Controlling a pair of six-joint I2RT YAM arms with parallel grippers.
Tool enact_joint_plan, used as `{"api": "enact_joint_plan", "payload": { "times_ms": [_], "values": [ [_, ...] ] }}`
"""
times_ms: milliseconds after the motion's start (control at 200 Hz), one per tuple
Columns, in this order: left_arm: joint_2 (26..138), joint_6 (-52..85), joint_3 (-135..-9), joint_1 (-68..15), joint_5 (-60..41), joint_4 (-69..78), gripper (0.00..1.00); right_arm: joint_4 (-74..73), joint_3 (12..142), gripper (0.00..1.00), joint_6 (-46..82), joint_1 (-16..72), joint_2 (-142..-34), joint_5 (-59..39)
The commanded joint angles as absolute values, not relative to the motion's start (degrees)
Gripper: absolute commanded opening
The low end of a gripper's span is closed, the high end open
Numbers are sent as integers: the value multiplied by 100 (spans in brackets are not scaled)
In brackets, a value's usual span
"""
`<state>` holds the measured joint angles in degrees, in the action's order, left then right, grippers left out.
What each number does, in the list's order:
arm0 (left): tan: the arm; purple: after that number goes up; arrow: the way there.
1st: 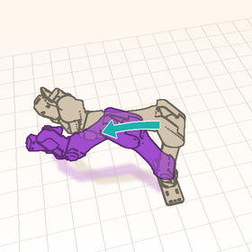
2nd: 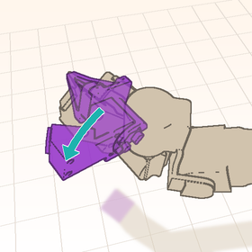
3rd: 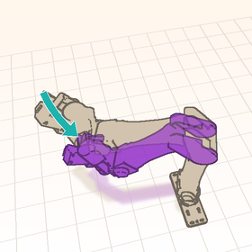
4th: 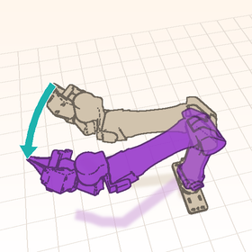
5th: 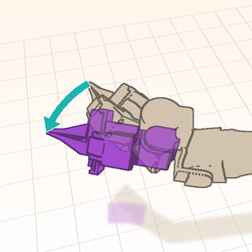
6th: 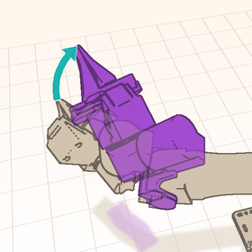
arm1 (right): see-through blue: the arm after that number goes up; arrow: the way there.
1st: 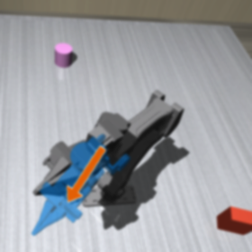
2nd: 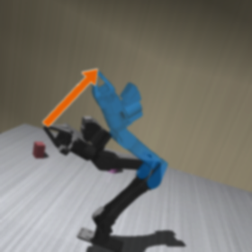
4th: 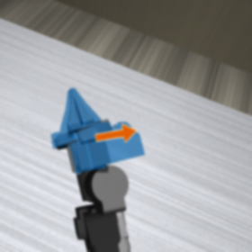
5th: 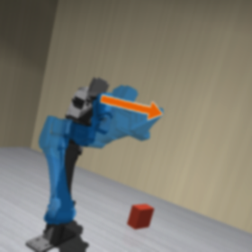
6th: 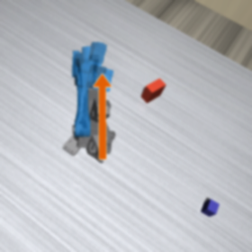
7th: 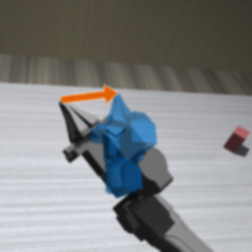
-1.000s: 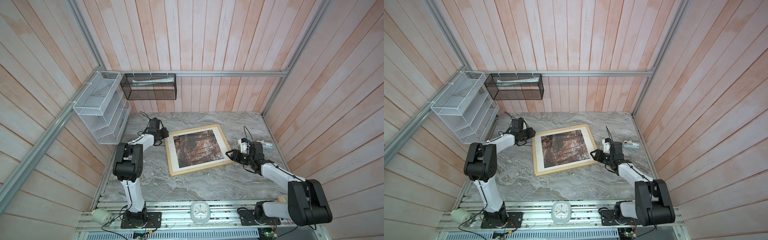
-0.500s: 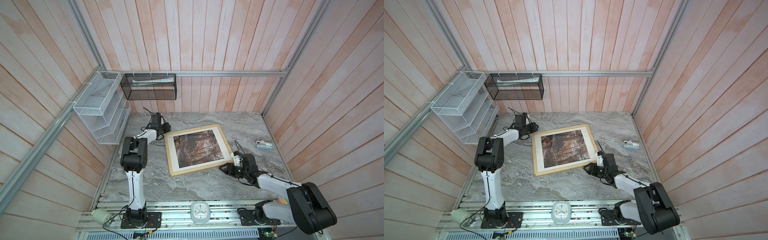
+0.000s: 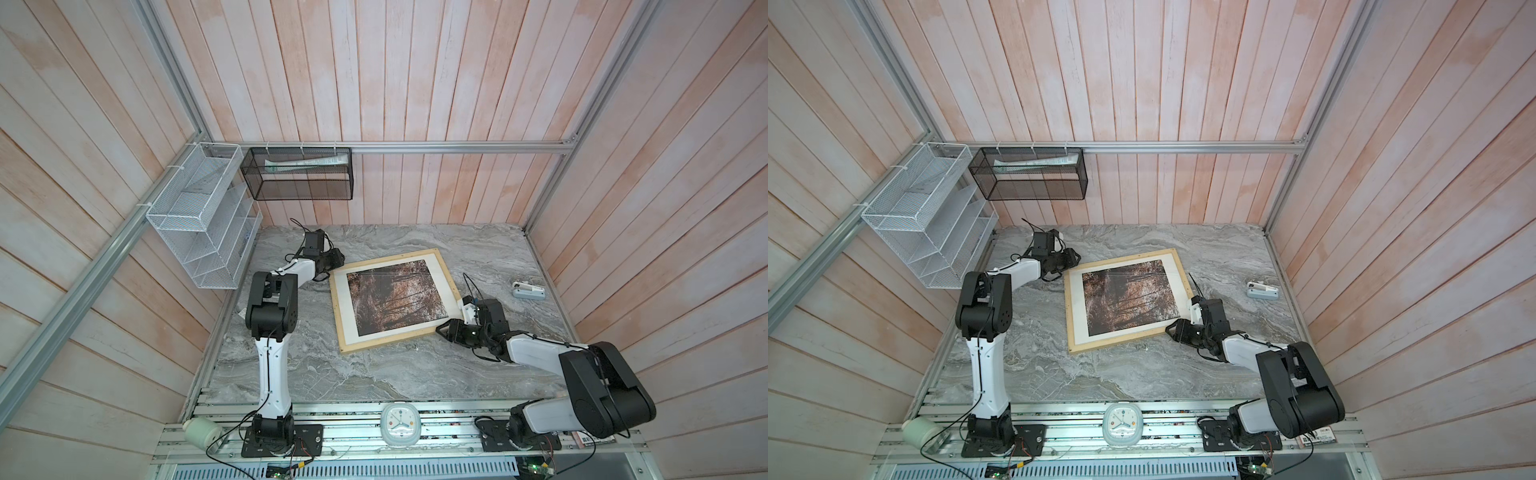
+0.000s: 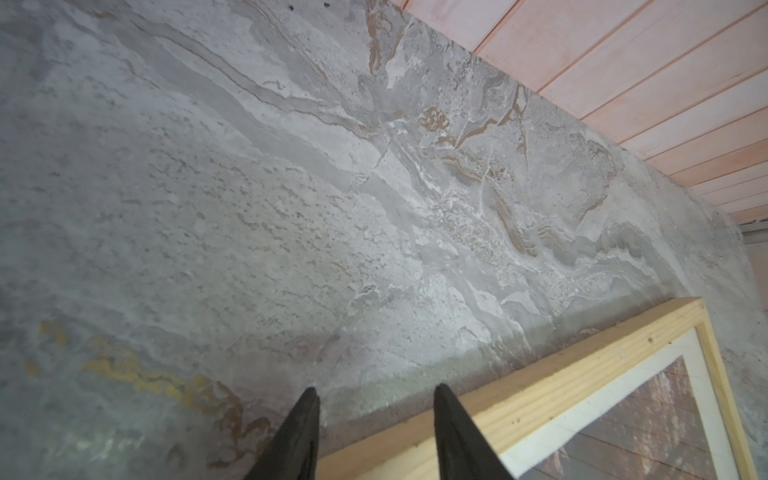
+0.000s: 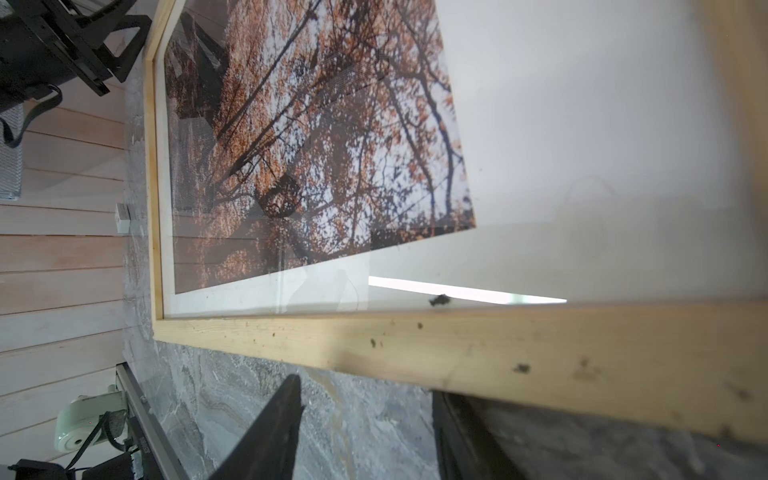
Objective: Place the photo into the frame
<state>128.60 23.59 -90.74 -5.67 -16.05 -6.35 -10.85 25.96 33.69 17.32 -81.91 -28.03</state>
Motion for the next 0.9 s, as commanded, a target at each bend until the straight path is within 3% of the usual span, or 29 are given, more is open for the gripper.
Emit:
{"api": "enact_joint_plan", "payload": {
  "times_ms": [0, 895],
  "values": [
    [12958, 2458, -9135, -601, -1617, -1102, 46, -848, 2792, 52, 3101, 1704, -8397, -2644],
    [11310, 2814, -6413, -1465, -1568, -510, 45, -1118, 3863, 51, 2644, 453, -9540, -3261]
  ]
}}
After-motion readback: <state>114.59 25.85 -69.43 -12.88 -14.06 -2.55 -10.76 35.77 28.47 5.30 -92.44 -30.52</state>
